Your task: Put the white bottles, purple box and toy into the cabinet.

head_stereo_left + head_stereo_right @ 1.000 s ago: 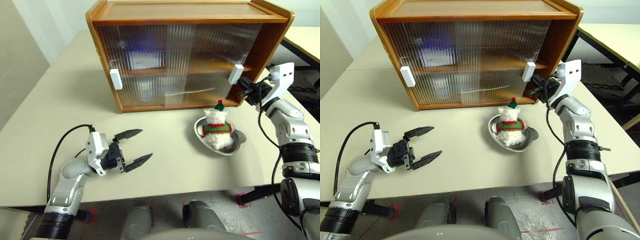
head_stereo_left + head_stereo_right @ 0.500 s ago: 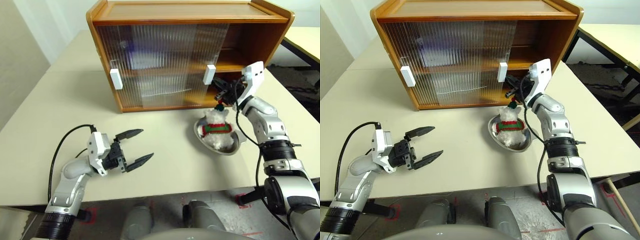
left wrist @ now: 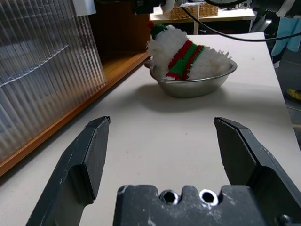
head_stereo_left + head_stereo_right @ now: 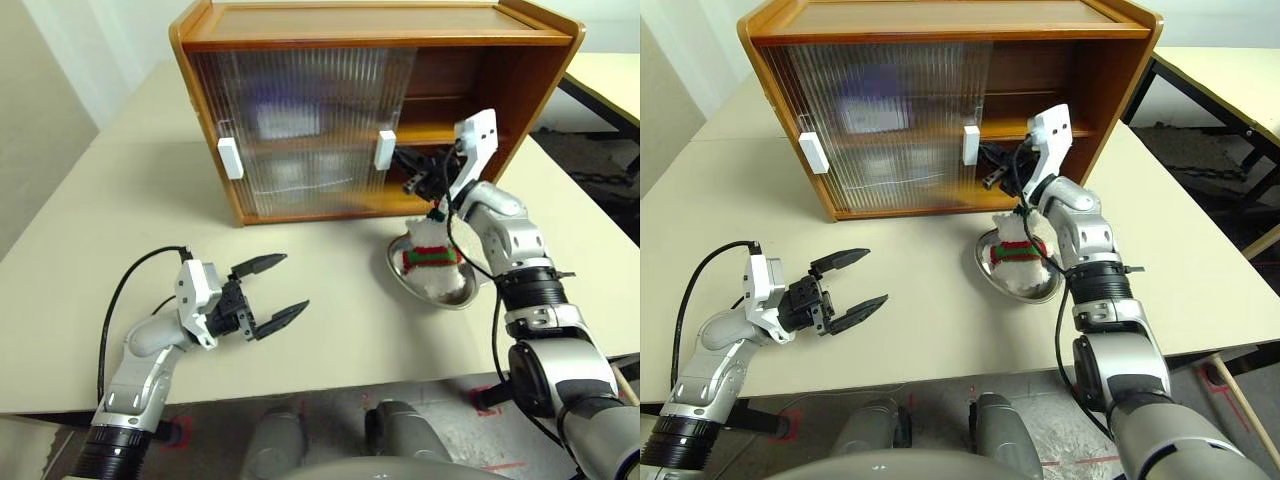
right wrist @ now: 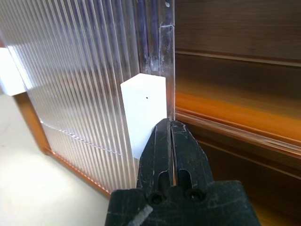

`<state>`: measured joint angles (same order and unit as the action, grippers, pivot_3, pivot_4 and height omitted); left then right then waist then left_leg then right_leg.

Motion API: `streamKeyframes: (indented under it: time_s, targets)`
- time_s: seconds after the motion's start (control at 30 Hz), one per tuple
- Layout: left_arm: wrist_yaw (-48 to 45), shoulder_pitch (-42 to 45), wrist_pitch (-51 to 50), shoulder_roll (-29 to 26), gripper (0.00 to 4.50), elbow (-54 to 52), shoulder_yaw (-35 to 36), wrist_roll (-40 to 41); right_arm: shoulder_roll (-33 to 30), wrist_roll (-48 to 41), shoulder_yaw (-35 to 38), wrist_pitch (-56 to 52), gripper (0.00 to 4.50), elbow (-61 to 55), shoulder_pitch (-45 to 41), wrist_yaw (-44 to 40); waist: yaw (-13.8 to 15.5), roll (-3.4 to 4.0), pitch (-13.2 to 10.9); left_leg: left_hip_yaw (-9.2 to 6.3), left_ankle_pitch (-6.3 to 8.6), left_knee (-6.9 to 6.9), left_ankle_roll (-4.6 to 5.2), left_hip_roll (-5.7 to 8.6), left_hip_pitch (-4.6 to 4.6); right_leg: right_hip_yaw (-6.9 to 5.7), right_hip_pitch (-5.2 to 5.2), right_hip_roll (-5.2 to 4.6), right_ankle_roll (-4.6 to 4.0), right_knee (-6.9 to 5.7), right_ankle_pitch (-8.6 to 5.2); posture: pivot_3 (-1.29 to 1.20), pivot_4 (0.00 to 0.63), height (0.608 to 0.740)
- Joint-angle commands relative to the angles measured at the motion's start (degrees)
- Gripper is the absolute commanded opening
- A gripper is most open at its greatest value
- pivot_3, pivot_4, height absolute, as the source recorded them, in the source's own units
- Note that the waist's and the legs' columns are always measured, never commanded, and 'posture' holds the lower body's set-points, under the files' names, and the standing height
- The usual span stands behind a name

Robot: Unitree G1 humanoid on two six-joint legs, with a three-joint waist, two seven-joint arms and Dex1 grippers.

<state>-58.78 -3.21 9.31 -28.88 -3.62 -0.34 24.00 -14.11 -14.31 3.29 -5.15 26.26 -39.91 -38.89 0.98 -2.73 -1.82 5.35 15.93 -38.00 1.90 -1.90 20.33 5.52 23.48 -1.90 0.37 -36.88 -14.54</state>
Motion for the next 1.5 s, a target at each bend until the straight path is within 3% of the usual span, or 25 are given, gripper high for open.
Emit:
streamKeyframes:
  time_s: [0.03,0.23,0.43,0.53,0.87,1.17,1.5]
  targets:
    - [-0.15,-0.17,-0.24,-0.04,4.5,0.03,-0.25,-0.34,1.65,-0.44,-1.69,-0.43,0.08,-1.3,-0.23,-1.19,-0.13,0.01,0.0,0.01,0.0,0.0,0.0,0.0,0.0,0.01,0.02,0.0,0.0,0.0,0.0,0.21,0.0,0.74]
    - [-0.5,-0.44,-0.2,0.17,4.5,0.23,-0.85,-0.47,2.97,-0.2,-2.54,-0.69,0.08,-2.47,0.43,-1.64,-0.55,0.06,-0.03,0.02,0.01,0.02,-0.02,-0.09,-0.01,0.03,0.1,0.11,-0.07,-0.09,-0.02,0.22,0.0,0.74]
    - [-0.61,-0.21,-0.25,0.31,4.5,0.28,-0.91,-0.32,-0.38,-1.43,0.35,-2.38,0.08,-3.22,1.89,-1.74,-0.38,0.1,-0.05,0.01,0.01,0.02,-0.03,-0.14,-0.02,0.01,0.12,0.16,-0.13,-0.13,-0.04,0.22,0.0,0.74]
    - [-0.68,-0.15,-0.24,0.37,4.5,0.3,-0.88,-0.27,-3.66,-2.74,2.64,-3.97,0.72,-4.63,3.38,-2.27,0.25,0.1,-0.05,0.01,0.01,0.02,-0.02,-0.07,0.02,-0.04,0.12,0.09,-0.12,-0.07,-0.05,0.22,0.0,0.74]
    - [-2.14,0.68,-1.07,0.8,4.5,0.92,-0.87,1.24,-15.18,-11.78,11.61,-16.67,4.35,-16.07,12.45,-3.66,2.37,0.11,-0.06,-0.05,0.06,0.02,0.05,0.1,0.27,-0.14,0.11,-0.14,0.03,0.2,-0.12,0.2,0.0,0.74]
    - [-0.57,2.25,-2.69,4.13,4.5,-1.41,2.89,7.69,-32.43,-18.43,11.34,-38.42,4.43,-27.63,21.74,-11.5,3.02,0.13,-0.08,-0.1,0.03,-0.04,0.11,0.12,0.33,-0.18,0.02,-0.04,0.19,0.42,-0.23,0.17,0.0,0.74]
    - [2.67,3.5,-4.66,8.4,4.5,-4.27,4.31,11.48,-40.03,-24.55,8.03,-61.87,4.43,-41.54,25.34,-9.07,3.04,0.06,-0.1,-0.12,0.01,-0.11,0.16,0.13,0.3,-0.18,-0.07,0.05,0.46,0.5,-0.28,0.18,0.0,0.74]
